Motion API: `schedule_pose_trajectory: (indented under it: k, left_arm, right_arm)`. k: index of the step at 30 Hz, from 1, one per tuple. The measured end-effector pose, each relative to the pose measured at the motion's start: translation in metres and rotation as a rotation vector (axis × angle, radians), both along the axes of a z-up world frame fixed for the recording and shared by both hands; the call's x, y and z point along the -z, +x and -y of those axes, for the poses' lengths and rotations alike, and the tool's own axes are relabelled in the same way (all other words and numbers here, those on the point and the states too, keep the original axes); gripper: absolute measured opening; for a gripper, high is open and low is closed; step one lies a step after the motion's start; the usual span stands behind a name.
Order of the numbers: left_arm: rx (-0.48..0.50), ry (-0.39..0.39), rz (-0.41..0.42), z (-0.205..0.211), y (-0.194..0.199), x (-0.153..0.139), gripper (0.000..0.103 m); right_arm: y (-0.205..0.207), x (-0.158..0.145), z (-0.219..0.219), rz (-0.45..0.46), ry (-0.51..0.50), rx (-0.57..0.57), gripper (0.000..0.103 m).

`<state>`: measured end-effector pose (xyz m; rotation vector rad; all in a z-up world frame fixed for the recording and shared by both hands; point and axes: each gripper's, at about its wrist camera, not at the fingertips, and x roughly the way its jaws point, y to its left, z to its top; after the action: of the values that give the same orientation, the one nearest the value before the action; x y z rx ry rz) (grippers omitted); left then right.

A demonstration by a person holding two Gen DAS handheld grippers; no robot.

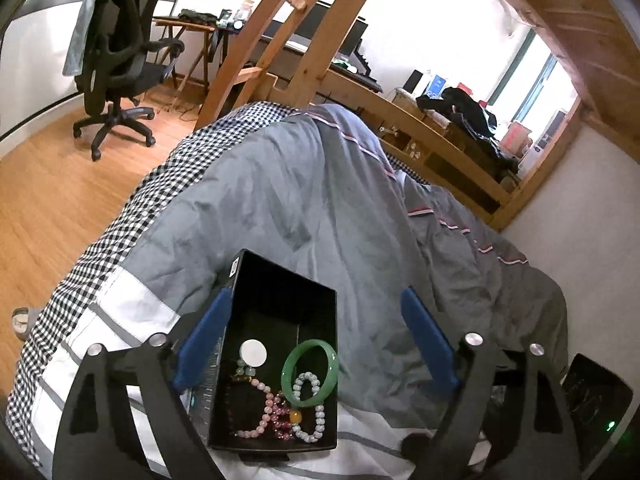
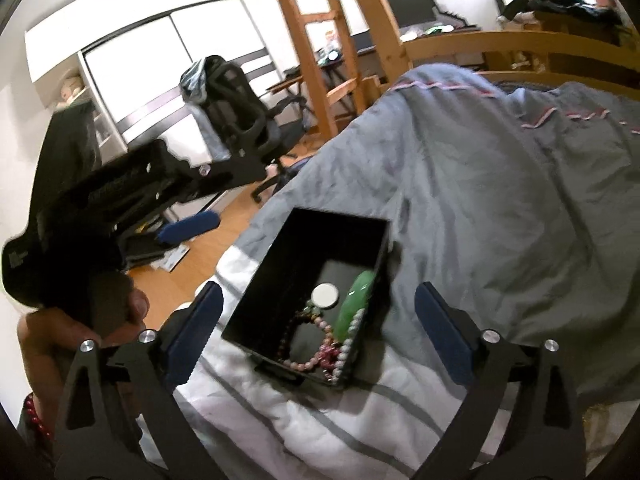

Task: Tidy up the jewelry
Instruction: 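Open both grippers over the black box to release the jewelry, then grasp the silver ring with the left gripper while the right gripper grasps a beaded strand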

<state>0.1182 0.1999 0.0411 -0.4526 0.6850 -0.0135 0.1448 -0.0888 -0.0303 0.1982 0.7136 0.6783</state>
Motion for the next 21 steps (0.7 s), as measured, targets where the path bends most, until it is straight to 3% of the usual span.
schedule_pose_trajectory:
  k: [2, 10, 16, 21]
  left_arm:
    - [0.003, 0.008, 0.000, 0.003, 0.001, 0.000, 0.095]
    - [0.030, 0.040, -0.005, 0.023, 0.004, 0.005, 0.096]
    - [0.085, 0.146, -0.037, 0.064, 0.007, 0.014, 0.096]
    - [0.146, 0.197, -0.052, 0.109, 0.005, 0.025, 0.096]
  right_arm:
    - [0.000, -0.001, 0.009, -0.001, -0.022, 0.027, 0.099]
    - [-0.005, -0.010, 0.056, 0.009, -0.092, 0.114, 0.099]
    - [-0.021, -0.006, 0.105, 0.014, -0.159, 0.192, 0.099]
    - [-0.032, 0.000, 0.149, -0.023, -0.130, 0.274, 0.099]
